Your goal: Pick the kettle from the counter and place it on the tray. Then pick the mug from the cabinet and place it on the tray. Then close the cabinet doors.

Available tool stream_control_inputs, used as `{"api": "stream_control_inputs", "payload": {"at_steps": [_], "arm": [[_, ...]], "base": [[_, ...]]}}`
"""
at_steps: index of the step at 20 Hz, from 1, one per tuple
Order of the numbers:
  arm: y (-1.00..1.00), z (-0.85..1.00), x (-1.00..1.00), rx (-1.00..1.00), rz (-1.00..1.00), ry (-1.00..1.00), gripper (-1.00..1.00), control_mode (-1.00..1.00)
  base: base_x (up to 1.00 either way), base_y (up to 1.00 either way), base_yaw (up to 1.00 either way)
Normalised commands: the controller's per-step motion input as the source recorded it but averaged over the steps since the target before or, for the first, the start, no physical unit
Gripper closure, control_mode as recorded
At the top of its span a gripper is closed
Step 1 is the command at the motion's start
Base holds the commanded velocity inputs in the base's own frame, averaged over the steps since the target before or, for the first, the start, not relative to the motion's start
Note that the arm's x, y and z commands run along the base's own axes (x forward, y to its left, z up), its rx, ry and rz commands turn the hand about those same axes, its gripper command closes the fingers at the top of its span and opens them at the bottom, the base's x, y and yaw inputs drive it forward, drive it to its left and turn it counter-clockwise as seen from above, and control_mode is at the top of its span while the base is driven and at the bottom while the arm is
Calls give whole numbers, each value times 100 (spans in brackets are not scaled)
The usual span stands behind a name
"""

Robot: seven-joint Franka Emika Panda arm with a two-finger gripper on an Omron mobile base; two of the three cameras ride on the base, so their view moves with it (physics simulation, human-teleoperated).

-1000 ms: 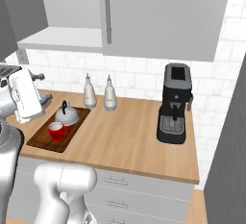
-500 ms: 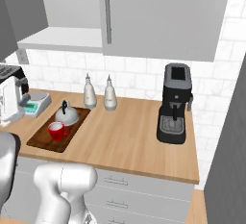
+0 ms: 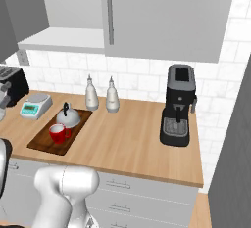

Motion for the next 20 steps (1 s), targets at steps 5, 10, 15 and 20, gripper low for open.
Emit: {"api": "stream_control_inputs", "payload": {"at_steps": [5,10,15,20], "arm": [[50,-11,14,-10,1,6,-100,-100],[57,-14,18,-12,1,15,-100,-100],[34,-12,29,-2,3,21,-100,-100],[38,-9,31,-3,2,25,-100,-100]], "base": [[0,0,0],[0,0,0],[0,0,0],[0,0,0]]}}
